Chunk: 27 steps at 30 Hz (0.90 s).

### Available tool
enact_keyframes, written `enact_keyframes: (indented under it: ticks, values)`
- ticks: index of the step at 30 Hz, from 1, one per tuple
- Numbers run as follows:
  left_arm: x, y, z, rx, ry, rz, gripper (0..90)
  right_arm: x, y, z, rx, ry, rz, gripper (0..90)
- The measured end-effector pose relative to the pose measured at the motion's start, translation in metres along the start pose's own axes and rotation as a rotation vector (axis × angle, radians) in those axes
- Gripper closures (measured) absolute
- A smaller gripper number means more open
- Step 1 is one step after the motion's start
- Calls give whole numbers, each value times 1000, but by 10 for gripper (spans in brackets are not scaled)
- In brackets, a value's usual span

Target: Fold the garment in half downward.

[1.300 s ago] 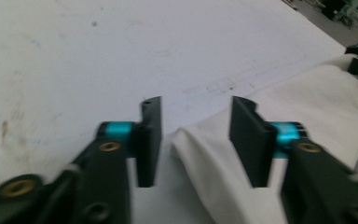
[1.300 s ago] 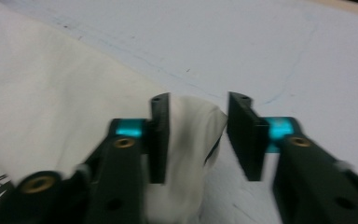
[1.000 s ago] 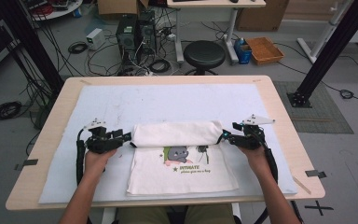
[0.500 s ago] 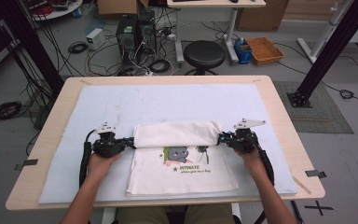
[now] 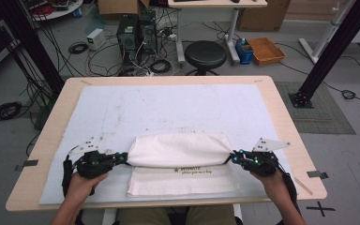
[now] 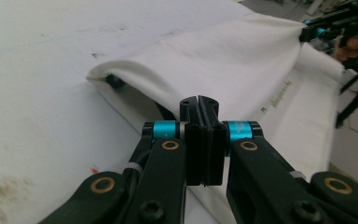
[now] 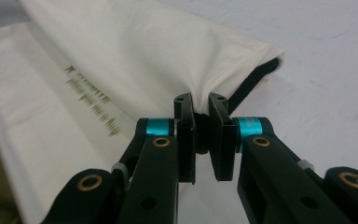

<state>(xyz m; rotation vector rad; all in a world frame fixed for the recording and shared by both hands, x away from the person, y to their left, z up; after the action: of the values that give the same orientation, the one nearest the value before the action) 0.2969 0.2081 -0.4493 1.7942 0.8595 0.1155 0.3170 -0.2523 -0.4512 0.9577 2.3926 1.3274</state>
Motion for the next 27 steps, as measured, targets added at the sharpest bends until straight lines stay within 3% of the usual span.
enact_keyframes:
  ticks: [10, 14, 15, 16, 17, 20, 23, 25, 27]
  values:
    - [-38, -31, -15, 122, -107, 83, 889, 27, -29, -26, 44, 90, -21, 828]
    - [-40, -32, -16, 121, -147, 84, 887, 29, -37, -29, 56, 117, -18, 825]
    - [-39, -29, -16, 112, -161, 71, 849, 29, -37, -28, 61, 126, -16, 783]
    - [-37, -26, -15, 110, -169, 54, 727, 28, -35, -27, 58, 124, -9, 675]
    - [-33, -19, -14, 98, -154, 40, 621, 27, -32, -27, 47, 108, 3, 551]
    - [-12, 6, -8, 28, -6, 22, 458, 15, -15, -23, -26, 35, 52, 370]
    - [14, 29, 10, -19, 101, -26, 404, -4, 3, -11, -59, -56, 91, 342]
    - [27, 36, 25, 0, 141, -37, 395, -18, 13, 4, -45, -116, 126, 327]
    - [41, 38, 44, 47, 185, -64, 392, -29, 20, 21, -32, -138, 144, 327]
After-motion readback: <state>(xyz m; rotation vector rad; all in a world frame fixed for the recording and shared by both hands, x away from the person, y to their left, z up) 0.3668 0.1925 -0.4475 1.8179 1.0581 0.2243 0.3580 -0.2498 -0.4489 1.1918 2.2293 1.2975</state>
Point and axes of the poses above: each handheld gripper's, and its own axes: z roughly forward along the jaws, y roughly out of its top, x roughly to its left, the point moved 5 cm from there along z, roughly forward along the jaws, and after that the axes turned 1 degree about x, right-handed, at the moved point
